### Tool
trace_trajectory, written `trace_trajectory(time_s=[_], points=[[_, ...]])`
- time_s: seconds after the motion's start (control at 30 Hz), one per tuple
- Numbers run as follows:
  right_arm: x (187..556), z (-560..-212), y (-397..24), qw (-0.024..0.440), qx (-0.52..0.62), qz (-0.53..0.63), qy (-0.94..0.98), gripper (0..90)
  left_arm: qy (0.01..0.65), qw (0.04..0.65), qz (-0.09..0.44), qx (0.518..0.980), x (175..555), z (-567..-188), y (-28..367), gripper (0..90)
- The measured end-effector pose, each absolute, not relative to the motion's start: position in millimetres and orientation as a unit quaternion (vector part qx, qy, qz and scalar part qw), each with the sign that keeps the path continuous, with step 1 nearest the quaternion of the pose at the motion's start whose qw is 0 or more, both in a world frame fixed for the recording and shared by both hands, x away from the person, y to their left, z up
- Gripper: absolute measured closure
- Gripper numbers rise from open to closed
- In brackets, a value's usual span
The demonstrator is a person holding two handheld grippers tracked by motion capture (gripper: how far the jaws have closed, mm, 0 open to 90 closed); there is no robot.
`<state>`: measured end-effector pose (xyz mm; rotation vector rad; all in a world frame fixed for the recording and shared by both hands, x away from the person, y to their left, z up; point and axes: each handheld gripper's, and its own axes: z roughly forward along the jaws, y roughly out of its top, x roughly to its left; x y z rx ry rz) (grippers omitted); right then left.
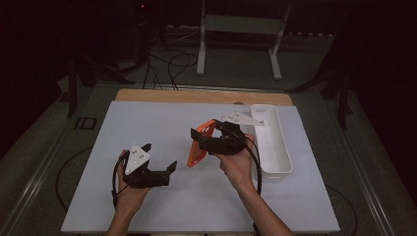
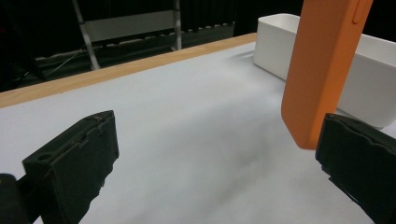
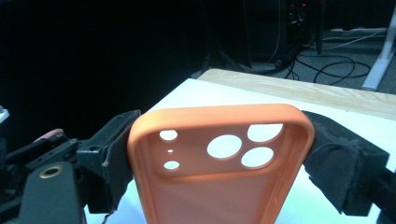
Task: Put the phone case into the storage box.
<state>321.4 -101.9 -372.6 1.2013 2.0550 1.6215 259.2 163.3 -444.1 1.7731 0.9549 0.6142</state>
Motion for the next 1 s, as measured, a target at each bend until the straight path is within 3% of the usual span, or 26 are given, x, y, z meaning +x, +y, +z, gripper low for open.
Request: trace_trajectory(time_s=[1.0], points=[[338,-364,-107,0.156,0.429,0.546,0.703,16.4,0.411,0.496,0.272,0.714,240,-474,220,0.2]])
